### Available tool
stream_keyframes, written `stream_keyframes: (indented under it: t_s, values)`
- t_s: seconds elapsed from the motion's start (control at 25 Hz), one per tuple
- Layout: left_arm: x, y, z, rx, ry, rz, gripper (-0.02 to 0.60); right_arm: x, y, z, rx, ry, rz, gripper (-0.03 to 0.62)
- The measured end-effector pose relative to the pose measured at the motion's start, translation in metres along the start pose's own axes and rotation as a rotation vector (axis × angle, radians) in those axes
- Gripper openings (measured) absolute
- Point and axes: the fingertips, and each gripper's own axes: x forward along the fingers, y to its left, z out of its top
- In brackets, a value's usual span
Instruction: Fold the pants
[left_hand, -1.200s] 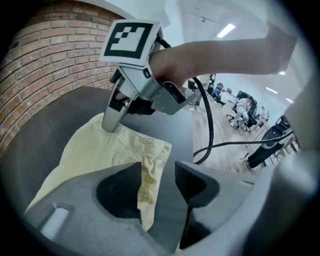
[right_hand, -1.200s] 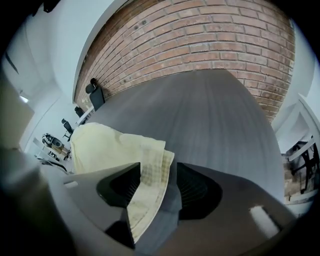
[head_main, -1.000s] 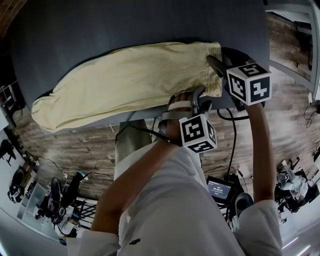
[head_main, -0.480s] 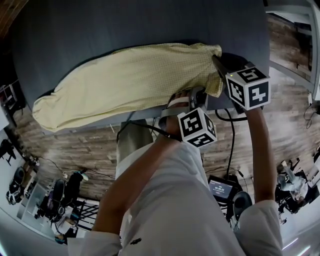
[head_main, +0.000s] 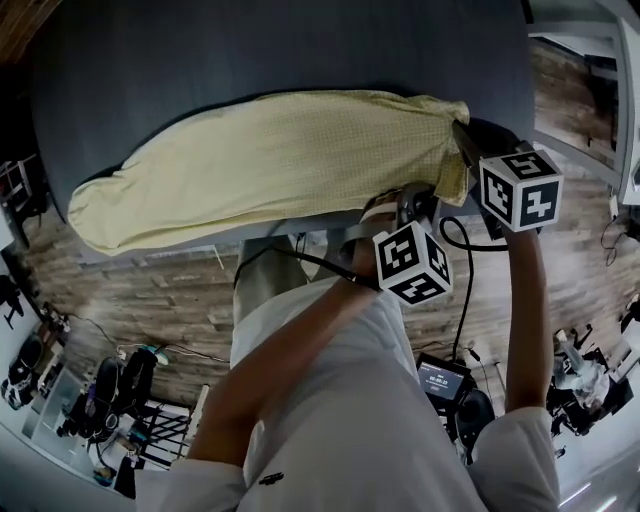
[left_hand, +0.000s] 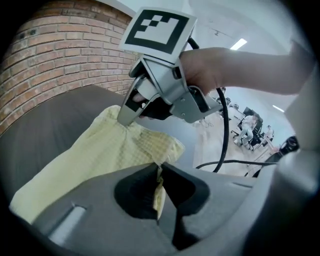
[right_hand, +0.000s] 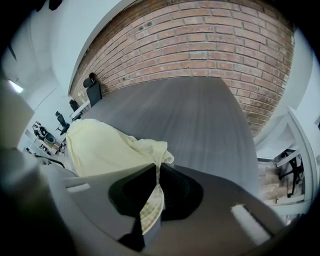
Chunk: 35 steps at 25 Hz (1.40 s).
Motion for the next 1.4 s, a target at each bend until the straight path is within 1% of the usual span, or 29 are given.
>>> stream_keyframes:
  t_s: [0.12, 0.2, 0.32, 0.44, 0.72, 0.92, 1.12, 1.28, 1.32, 1.4]
  values:
    - [0.005, -0.004, 0.016, -0.006, -0.023, -0.002, 0.028, -0.011, -0.014, 0.001, 0.004, 0.003, -0.006, 0.029]
    - [0.0, -0.006, 0.018, -0.007, -0.036, 0.008, 0.028, -0.018, -0.012, 0.003, 0.001, 0.008, 0.001, 0.029]
    - [-0.015, -0.002, 0.017, -0.01, -0.064, 0.049, 0.028, -0.021, -0.002, 0.008, -0.02, 0.015, 0.007, 0.029]
    - [-0.034, 0.005, 0.012, -0.03, -0.087, 0.078, 0.028, -0.024, 0.016, 0.018, -0.013, -0.001, 0.035, 0.029]
    - [-0.08, 0.017, -0.008, -0.094, -0.13, 0.112, 0.029, -0.033, 0.078, 0.051, 0.007, -0.054, 0.111, 0.029]
    - [-0.114, 0.027, -0.03, -0.169, -0.165, 0.138, 0.029, -0.03, 0.123, 0.064, 0.004, -0.053, 0.142, 0.029]
    - [-0.142, 0.052, -0.063, -0.267, -0.18, 0.185, 0.029, -0.004, 0.164, 0.075, 0.015, -0.025, 0.165, 0.029]
    - [-0.155, 0.074, -0.099, -0.354, -0.16, 0.222, 0.034, 0.024, 0.196, 0.08, 0.025, 0.008, 0.182, 0.034]
    - [-0.156, 0.078, -0.108, -0.376, -0.146, 0.226, 0.04, 0.031, 0.204, 0.081, 0.028, 0.018, 0.19, 0.045]
    - [-0.156, 0.083, -0.126, -0.404, -0.11, 0.227, 0.074, 0.043, 0.216, 0.082, 0.033, 0.028, 0.21, 0.083]
